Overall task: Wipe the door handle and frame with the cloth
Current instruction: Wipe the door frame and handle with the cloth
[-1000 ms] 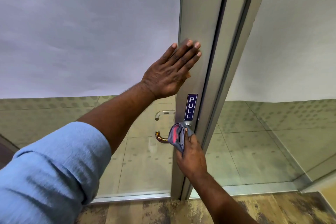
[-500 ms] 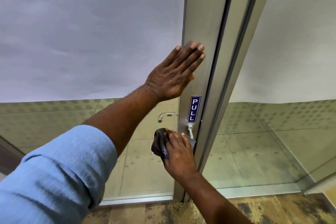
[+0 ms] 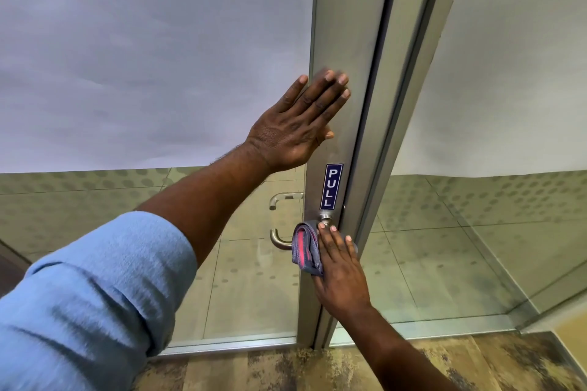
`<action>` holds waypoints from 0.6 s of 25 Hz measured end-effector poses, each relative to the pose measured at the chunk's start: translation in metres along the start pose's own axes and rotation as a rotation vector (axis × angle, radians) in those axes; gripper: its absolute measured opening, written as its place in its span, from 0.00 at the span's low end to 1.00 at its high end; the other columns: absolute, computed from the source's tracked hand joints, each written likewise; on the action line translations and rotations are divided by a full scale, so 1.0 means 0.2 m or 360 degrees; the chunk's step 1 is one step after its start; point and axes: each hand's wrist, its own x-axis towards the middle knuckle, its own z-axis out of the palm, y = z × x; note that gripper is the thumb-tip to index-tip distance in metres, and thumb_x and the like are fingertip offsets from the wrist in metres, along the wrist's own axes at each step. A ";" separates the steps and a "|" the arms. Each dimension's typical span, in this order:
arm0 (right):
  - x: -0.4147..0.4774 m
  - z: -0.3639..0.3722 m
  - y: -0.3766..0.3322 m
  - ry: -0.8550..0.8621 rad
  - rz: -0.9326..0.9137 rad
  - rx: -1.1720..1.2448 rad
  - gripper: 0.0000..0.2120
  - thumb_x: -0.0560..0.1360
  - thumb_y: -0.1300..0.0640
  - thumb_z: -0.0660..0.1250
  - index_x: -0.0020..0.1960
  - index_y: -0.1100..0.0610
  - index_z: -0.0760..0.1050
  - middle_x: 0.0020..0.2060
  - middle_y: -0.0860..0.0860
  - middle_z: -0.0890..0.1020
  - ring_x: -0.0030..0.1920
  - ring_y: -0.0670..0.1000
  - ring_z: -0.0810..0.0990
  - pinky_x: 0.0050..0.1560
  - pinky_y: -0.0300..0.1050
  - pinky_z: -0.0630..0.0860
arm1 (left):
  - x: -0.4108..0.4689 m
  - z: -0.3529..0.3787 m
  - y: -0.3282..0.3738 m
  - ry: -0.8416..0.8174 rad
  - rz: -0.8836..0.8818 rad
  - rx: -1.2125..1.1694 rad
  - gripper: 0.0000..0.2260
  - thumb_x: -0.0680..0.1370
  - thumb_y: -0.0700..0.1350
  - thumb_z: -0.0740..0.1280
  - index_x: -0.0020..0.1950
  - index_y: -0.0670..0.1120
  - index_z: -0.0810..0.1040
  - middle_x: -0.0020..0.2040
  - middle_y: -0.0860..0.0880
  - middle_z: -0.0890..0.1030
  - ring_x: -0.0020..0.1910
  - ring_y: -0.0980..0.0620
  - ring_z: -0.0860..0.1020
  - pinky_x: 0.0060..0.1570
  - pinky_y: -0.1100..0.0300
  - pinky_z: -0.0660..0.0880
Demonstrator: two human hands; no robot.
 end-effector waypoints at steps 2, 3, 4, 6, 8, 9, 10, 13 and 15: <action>0.02 0.03 -0.04 -0.0008 -0.0053 0.0034 0.43 0.77 0.44 0.64 0.83 0.49 0.43 0.82 0.49 0.55 0.82 0.51 0.51 0.79 0.56 0.48 | 0.00 0.00 0.00 0.0003 0.0004 -0.0003 0.28 0.88 0.55 0.47 0.85 0.42 0.54 0.84 0.40 0.58 0.84 0.41 0.56 0.82 0.46 0.46; 0.03 0.04 -0.07 -0.0024 -0.0087 0.0011 0.42 0.76 0.44 0.64 0.83 0.50 0.46 0.82 0.50 0.57 0.82 0.52 0.53 0.79 0.57 0.49 | 0.00 0.00 0.00 0.0003 0.0004 -0.0005 0.28 0.88 0.55 0.47 0.85 0.42 0.54 0.84 0.40 0.58 0.84 0.41 0.56 0.82 0.46 0.46; 0.06 0.05 -0.10 -0.0040 -0.0109 -0.0028 0.41 0.76 0.44 0.65 0.82 0.50 0.49 0.81 0.51 0.59 0.81 0.53 0.55 0.79 0.58 0.49 | 0.00 0.00 0.00 0.0000 0.0002 -0.0007 0.28 0.88 0.55 0.47 0.85 0.42 0.54 0.84 0.40 0.58 0.84 0.42 0.56 0.82 0.46 0.46; 0.12 0.05 -0.16 -0.0043 -0.0118 -0.0096 0.39 0.74 0.44 0.66 0.81 0.50 0.55 0.79 0.52 0.65 0.80 0.55 0.59 0.79 0.61 0.49 | 0.00 0.01 -0.01 0.0002 0.0004 -0.0007 0.28 0.88 0.55 0.48 0.85 0.42 0.54 0.84 0.40 0.58 0.84 0.42 0.56 0.82 0.46 0.46; 0.18 0.05 -0.22 -0.0061 -0.0105 -0.0109 0.38 0.73 0.46 0.65 0.81 0.50 0.56 0.76 0.53 0.68 0.78 0.56 0.63 0.79 0.61 0.50 | 0.00 0.01 0.00 0.0010 0.0007 -0.0006 0.28 0.88 0.55 0.48 0.85 0.42 0.54 0.84 0.40 0.59 0.83 0.41 0.56 0.82 0.46 0.46; 0.21 0.06 -0.26 -0.0091 -0.0113 -0.0103 0.39 0.73 0.46 0.65 0.81 0.49 0.56 0.76 0.53 0.69 0.77 0.56 0.64 0.79 0.60 0.50 | 0.00 0.02 0.00 0.0011 0.0007 -0.0001 0.28 0.88 0.55 0.48 0.85 0.42 0.54 0.84 0.40 0.59 0.83 0.41 0.56 0.82 0.46 0.46; 0.24 0.06 -0.30 -0.0128 -0.0144 -0.0093 0.40 0.72 0.47 0.65 0.81 0.48 0.55 0.76 0.53 0.68 0.76 0.56 0.64 0.79 0.59 0.51 | 0.00 0.02 0.00 0.0014 0.0007 0.0005 0.27 0.88 0.55 0.48 0.85 0.42 0.55 0.84 0.40 0.59 0.83 0.41 0.56 0.81 0.46 0.45; 0.26 0.09 -0.37 -0.0223 -0.0358 -0.0103 0.38 0.71 0.49 0.69 0.78 0.42 0.60 0.79 0.53 0.62 0.77 0.58 0.59 0.78 0.63 0.54 | 0.00 0.02 0.00 0.0033 0.0005 0.0013 0.27 0.88 0.55 0.48 0.84 0.42 0.56 0.84 0.40 0.60 0.83 0.42 0.56 0.82 0.47 0.44; 0.23 0.11 -0.33 -0.0234 -0.0497 -0.0152 0.36 0.69 0.52 0.71 0.76 0.42 0.65 0.81 0.51 0.58 0.80 0.58 0.53 0.78 0.65 0.49 | 0.00 0.01 0.00 0.0025 0.0000 0.0010 0.27 0.88 0.55 0.48 0.84 0.42 0.56 0.84 0.40 0.60 0.83 0.42 0.56 0.82 0.47 0.44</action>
